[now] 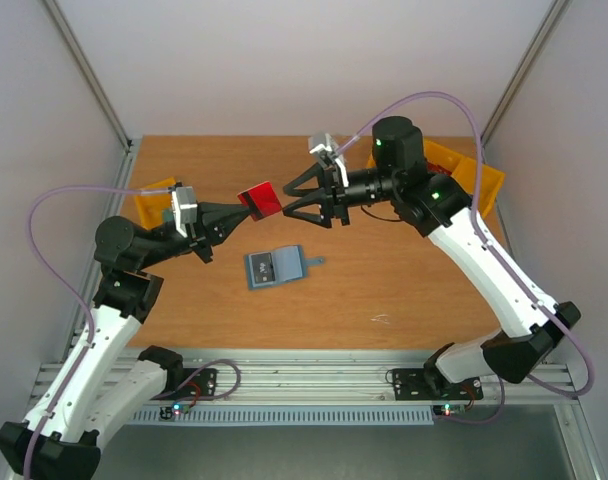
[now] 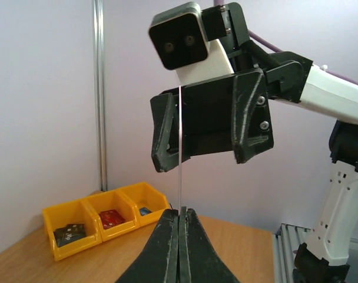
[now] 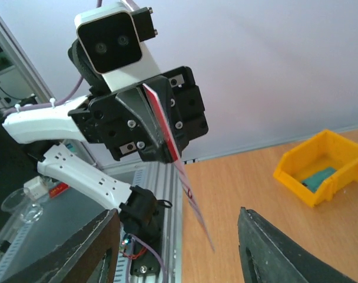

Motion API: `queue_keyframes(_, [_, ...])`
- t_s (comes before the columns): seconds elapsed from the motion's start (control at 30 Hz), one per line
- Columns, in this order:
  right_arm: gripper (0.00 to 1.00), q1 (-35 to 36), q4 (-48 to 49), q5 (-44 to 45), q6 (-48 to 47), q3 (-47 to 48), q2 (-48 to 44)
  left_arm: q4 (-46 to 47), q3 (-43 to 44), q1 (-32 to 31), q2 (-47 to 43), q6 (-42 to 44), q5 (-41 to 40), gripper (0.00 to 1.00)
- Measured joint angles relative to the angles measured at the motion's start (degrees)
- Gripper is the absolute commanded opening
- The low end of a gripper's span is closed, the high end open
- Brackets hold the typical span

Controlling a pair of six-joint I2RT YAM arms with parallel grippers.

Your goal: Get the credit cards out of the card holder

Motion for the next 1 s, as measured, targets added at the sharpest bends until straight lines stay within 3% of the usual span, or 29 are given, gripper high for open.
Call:
queue_keyframes(0.37, [0.19, 4.24, -2.75, 0.5, -2.36, 4.09, 5.2, 0.42, 0.02, -0.39, 0.0, -2.34, 0.63, 0.0])
queue_keyframes(0.47, [0.04, 4.39, -2.89, 0.46, -2.01, 4.94, 5.38, 0.42, 0.02, -0.42, 0.0, -2.62, 0.79, 0.0])
queue_keyframes(0.57, [0.01, 4.39, -3.19, 0.42, -1.88, 5.57, 5.46, 0.42, 0.02, -0.61, 0.0, -2.69, 0.79, 0.01])
queue_keyframes(0.6, [0.01, 4.39, -3.61, 0.35, -1.92, 5.77, 5.51, 0.39, 0.02, -0.63, 0.0, -2.75, 0.63, 0.12])
queue_keyframes(0.63, [0.01, 4.39, -4.02, 0.39, -1.99, 5.97, 5.53, 0.35, 0.02, -0.63, 0.0, -2.82, 0.52, 0.33])
queue_keyframes(0.67, [0.01, 4.42, -4.35, 0.48, -2.08, 6.19, 5.55, 0.33, 0.02, -0.63, 0.0, -2.78, 0.35, 0.55])
queue_keyframes(0.7, [0.01, 4.42, -5.25, 0.72, -2.27, 6.64, 5.64, 0.04, 0.02, -0.63, 0.0, -2.64, -0.35, 0.89])
queue_keyframes(0.73, [0.01, 4.39, -5.79, 1.36, -2.58, 6.91, 5.64, -0.35, 0.02, -0.66, -0.02, -2.62, -1.42, 0.98])
queue_keyframes(0.87, [0.01, 4.33, -12.2, 9.25, -6.1, 10.19, 5.92, -3.08, 0.0, -0.68, -0.02, -1.14, -7.91, 0.99])
queue_keyframes(1.0, [0.01, 4.28, -22.6, 22.49, -12.17, 18.62, 9.01, -6.73, -0.17, -0.68, -0.26, 1.6, -18.01, 0.99])
